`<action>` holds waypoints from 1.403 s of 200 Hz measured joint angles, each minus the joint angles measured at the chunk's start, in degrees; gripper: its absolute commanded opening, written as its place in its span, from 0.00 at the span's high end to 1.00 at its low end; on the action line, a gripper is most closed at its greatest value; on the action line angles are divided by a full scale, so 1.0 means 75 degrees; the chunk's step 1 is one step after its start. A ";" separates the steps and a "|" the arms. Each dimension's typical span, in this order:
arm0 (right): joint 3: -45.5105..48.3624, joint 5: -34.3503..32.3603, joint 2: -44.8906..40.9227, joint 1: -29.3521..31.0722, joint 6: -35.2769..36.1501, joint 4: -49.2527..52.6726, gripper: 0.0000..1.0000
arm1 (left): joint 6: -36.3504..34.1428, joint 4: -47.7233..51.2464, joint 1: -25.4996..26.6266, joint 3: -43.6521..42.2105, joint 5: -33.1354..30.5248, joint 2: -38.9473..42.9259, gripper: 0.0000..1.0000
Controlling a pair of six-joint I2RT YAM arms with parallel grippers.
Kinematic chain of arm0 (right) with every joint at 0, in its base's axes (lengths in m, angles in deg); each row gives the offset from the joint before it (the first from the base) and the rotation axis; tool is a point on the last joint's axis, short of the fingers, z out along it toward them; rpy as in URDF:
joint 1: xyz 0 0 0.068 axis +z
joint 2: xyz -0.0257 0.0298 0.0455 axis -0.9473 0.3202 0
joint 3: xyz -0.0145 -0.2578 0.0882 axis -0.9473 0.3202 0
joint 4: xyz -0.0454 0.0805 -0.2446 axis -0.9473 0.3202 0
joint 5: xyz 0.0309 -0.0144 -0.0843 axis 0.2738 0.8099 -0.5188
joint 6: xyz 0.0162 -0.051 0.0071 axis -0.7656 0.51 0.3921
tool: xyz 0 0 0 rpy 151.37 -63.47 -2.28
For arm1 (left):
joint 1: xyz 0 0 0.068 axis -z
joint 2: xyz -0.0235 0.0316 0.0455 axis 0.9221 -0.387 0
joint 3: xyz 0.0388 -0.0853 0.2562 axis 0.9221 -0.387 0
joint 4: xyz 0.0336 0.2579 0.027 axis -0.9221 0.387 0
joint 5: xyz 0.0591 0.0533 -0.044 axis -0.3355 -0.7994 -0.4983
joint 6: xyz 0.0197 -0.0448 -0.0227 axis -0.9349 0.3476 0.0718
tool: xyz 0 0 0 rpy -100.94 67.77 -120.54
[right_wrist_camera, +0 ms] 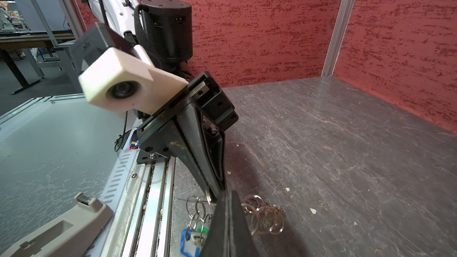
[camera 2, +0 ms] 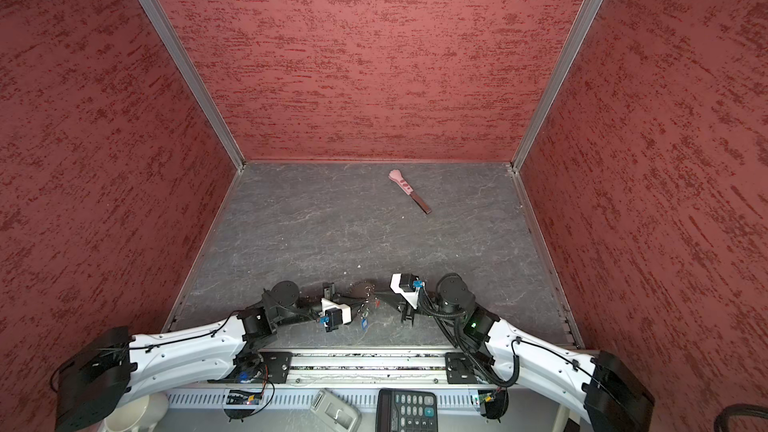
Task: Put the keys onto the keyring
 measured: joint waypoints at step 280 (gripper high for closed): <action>0.0163 -0.1513 0.1332 0.0000 0.0618 -0.2148 1.00 | 0.5001 0.2060 -0.2349 0.2022 0.2789 -0.1035 1.00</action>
